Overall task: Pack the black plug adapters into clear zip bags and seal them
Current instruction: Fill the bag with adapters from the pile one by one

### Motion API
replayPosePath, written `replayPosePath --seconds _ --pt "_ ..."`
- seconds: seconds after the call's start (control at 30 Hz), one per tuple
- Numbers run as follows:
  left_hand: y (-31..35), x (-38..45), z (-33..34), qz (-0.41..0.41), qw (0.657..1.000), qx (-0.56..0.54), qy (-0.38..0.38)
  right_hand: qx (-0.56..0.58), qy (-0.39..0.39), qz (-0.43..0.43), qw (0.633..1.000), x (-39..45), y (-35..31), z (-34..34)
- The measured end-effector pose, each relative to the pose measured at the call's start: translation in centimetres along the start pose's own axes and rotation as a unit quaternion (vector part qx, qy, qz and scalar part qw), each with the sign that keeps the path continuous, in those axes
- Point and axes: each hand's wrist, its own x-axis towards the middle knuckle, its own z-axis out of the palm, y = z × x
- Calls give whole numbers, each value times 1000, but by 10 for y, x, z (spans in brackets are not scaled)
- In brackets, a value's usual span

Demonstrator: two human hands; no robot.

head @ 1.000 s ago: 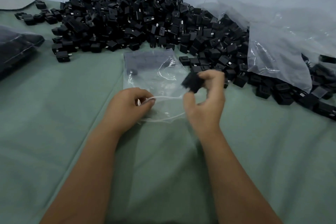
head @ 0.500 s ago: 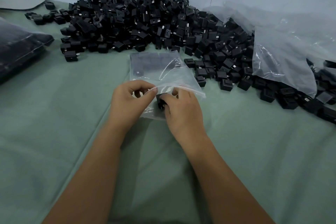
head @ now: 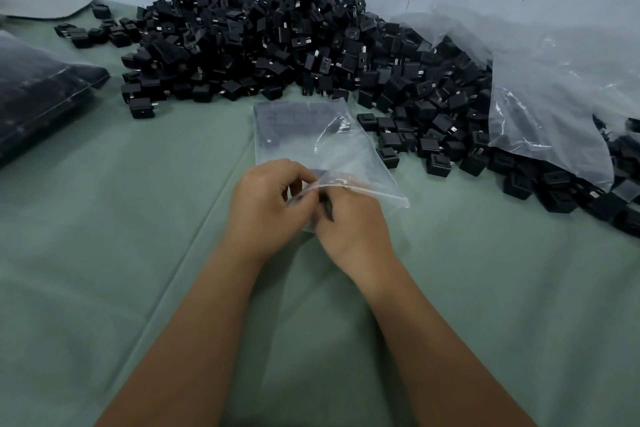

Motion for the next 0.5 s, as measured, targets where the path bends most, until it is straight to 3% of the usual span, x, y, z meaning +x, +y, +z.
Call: replayPosePath --seconds 0.1,0.27,0.5 --pt "-1 1 -1 35 999 21 3 -52 -31 3 998 8 -2 -1" --pt "0 2 -2 53 998 40 6 -136 -174 17 975 31 -25 -7" --pt "-1 3 -4 51 998 33 20 -218 -259 0 941 51 -30 5"
